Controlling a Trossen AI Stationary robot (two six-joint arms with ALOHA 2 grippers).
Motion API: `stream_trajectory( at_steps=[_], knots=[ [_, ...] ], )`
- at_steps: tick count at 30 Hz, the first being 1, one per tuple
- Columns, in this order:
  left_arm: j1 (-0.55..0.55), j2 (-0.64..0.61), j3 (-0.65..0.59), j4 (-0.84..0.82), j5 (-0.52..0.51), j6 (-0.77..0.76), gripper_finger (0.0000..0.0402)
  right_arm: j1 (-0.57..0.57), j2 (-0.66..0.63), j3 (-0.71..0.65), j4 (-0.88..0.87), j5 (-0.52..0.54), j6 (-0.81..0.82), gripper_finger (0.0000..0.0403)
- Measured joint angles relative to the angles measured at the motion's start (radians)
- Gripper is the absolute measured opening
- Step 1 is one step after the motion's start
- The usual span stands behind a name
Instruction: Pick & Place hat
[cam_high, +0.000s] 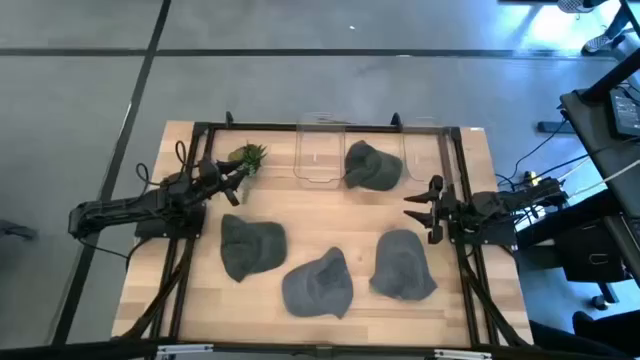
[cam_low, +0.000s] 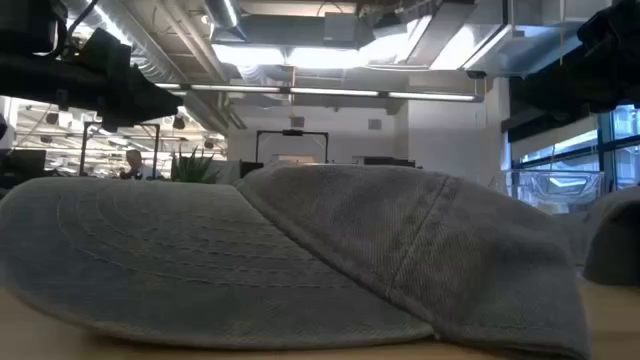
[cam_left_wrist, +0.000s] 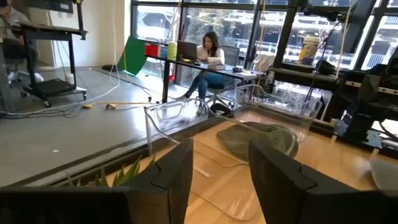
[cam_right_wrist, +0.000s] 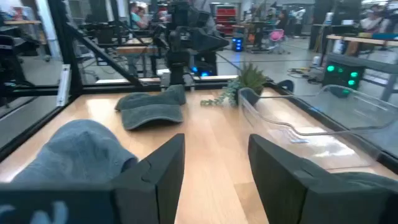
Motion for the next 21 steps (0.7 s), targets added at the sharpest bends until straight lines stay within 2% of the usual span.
stream_trajectory(
  at_steps=[14,21],
  knots=[
    [0.000,0.000,0.000,0.000,0.027,-0.020,0.0148,0.000,0.000,0.000,0.000,-0.018,-0.012,0.0178],
    [0.000,0.000,0.000,0.001,0.027,-0.096,0.0152,0.000,0.000,0.000,0.002,0.052,0.034,0.0178]
  ],
)
